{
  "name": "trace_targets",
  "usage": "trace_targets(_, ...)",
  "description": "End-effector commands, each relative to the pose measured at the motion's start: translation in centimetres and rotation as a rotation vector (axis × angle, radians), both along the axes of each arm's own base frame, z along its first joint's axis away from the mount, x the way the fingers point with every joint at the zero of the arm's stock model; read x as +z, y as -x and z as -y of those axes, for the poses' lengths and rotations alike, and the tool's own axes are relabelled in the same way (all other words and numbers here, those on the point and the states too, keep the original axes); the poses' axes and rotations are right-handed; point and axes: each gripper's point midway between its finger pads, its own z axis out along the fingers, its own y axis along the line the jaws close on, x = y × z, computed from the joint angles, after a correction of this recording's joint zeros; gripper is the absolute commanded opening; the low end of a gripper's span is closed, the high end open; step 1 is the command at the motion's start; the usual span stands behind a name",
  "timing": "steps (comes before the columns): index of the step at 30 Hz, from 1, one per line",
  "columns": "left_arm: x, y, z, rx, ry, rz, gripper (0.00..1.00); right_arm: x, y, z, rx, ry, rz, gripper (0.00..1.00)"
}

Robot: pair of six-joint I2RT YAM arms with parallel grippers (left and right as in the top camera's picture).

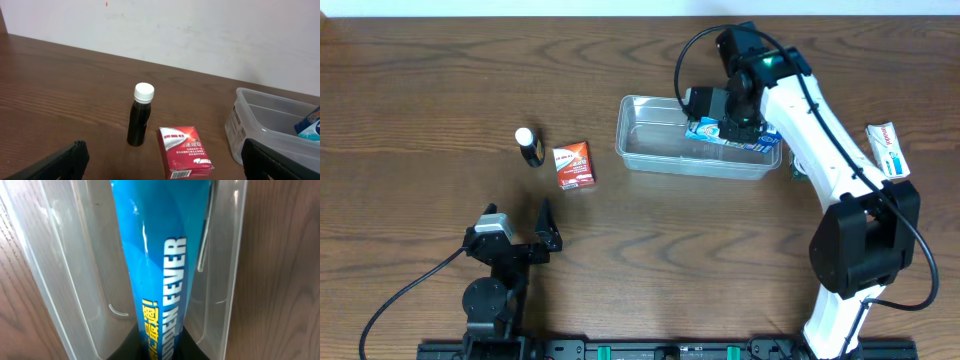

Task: Pack container
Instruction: 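Lift the blue box and carry it over the clear container, then lower the blue box into the container and open the right gripper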

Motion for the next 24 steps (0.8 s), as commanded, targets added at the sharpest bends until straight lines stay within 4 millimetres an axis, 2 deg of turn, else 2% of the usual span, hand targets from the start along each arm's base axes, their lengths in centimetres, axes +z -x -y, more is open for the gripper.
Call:
trace_targets(1,-1.7,0.1,0.0,0.001,-0.011,-0.048,0.98,-0.3,0.1,-0.4,0.020,-0.029,-0.013,0.13)
trace_targets(17,-1.7,0.1,0.0,0.001,-0.011,-0.048,0.98,-0.6,0.0,-0.3,0.079,-0.015,-0.014,0.17)
trace_targets(24,-1.7,0.1,0.0,0.001,-0.012,-0.048,0.98,-1.8,0.1,0.1,0.071,-0.002,-0.045,0.16)
